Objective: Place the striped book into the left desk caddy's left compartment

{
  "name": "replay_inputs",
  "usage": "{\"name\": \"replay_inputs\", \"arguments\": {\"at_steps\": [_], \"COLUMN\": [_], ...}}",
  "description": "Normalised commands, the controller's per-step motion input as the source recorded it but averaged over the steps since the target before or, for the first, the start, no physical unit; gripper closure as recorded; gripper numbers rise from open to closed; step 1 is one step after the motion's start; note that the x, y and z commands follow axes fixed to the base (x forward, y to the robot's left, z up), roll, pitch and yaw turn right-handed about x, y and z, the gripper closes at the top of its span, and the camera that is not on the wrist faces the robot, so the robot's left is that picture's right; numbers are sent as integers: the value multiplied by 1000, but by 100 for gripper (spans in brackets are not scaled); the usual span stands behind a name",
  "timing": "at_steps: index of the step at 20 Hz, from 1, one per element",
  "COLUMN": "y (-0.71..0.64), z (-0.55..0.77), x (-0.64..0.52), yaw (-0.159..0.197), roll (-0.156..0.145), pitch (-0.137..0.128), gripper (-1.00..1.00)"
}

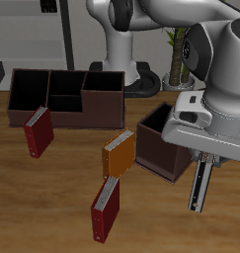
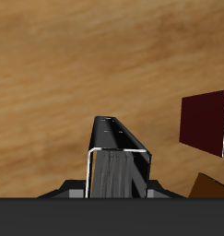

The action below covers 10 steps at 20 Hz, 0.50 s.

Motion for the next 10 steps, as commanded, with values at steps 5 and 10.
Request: {"name": "replay_inputs", "arguments": {"at_steps": [5, 10], "y": [-175, -183], "z": [541, 517], "x": [-362, -324], "yaw": [45, 26], "roll": [-24, -15], "pitch": [-64, -67], "gripper": [100, 100]}}
